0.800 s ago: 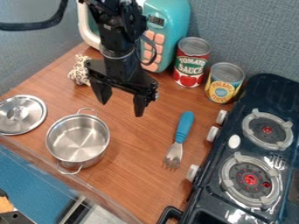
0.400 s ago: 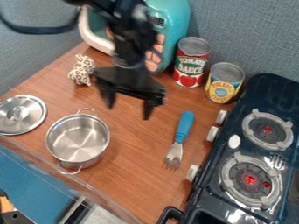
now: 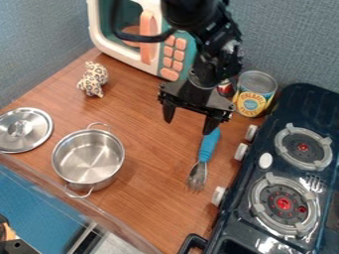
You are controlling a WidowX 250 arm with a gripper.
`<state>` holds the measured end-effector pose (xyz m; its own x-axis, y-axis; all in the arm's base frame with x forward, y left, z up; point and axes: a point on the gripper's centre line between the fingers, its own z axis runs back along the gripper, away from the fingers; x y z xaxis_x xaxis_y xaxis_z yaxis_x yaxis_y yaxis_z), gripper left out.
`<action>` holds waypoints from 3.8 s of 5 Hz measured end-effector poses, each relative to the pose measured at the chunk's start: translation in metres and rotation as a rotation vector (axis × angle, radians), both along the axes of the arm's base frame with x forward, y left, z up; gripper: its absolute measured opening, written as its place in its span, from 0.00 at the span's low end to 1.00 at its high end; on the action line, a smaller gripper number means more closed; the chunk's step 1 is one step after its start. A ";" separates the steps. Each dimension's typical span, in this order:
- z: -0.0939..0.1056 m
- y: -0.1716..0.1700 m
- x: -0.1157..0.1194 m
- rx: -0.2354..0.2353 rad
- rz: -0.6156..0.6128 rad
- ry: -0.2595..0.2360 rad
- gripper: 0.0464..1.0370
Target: Moved the blue fork to the left side of the table
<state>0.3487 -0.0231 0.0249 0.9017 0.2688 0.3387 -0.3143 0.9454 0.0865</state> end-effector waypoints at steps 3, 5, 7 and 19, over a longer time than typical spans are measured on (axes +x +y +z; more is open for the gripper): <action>-0.037 -0.016 0.026 -0.161 -0.054 0.091 0.96; -0.058 -0.023 0.029 -0.173 -0.067 0.141 0.91; -0.058 -0.024 0.028 -0.165 -0.054 0.132 0.37; 0.028 0.332 0.004 0.334 1.284 -0.262 0.36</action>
<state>0.3528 0.3087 0.0526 -0.0224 0.7380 0.6745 -0.9953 -0.0799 0.0544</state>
